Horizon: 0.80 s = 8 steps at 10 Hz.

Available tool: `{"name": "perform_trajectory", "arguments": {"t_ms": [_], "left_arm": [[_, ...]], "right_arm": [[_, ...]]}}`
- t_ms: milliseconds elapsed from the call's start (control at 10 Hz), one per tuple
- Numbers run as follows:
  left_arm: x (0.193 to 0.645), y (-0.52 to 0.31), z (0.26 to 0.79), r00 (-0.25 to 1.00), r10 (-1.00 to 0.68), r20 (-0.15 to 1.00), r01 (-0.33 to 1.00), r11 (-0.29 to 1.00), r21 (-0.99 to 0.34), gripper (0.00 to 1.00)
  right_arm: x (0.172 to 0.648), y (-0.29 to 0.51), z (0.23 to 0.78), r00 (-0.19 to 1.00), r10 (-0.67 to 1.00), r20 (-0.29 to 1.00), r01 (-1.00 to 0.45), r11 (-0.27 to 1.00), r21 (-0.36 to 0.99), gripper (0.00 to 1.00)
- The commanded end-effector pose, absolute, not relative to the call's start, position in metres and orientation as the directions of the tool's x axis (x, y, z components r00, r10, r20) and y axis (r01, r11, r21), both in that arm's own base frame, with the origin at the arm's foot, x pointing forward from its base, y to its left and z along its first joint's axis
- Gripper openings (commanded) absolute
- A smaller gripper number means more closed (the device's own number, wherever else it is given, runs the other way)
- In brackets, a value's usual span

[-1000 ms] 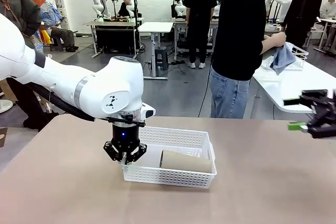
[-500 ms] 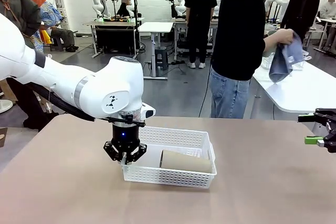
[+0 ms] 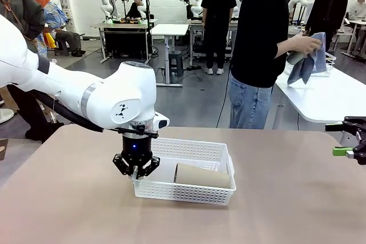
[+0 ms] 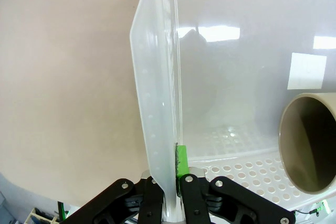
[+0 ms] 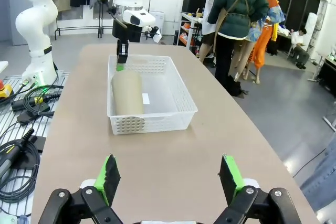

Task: Clean and organize the cups into the basket.
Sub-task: Pick up the Organizing basket and move it to the center of the table, then pick up the Reusable plastic cup from the right side of the table and place it inside the Organizing basket, then pick up the Reusable plastic cup from the right side of the table and stack it inside the Organizing basket in the center of the table.

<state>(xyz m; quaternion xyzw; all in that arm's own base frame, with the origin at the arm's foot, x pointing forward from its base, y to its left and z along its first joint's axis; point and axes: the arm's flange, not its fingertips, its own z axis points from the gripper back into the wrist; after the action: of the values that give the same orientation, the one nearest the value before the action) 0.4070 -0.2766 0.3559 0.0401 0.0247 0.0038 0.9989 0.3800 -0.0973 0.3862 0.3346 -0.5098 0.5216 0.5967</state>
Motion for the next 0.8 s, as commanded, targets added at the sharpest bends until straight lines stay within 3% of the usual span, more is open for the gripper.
{"name": "perform_trajectory", "arguments": {"t_ms": [0, 700], "left_arm": [[0.4070, -0.2770, 0.3543, 0.999, 0.008, -0.051, -0.003, 0.996, 0.084, 0.00], [0.4070, -0.2770, 0.3543, 0.999, 0.008, -0.051, -0.003, 0.996, 0.084, 0.00]], "right_arm": [[0.3739, -0.0937, 0.3854, -0.068, 0.273, 0.960, -0.963, 0.232, -0.134, 1.00], [0.3739, -0.0937, 0.3854, -0.068, 0.273, 0.960, -0.963, 0.232, -0.134, 1.00]]}}
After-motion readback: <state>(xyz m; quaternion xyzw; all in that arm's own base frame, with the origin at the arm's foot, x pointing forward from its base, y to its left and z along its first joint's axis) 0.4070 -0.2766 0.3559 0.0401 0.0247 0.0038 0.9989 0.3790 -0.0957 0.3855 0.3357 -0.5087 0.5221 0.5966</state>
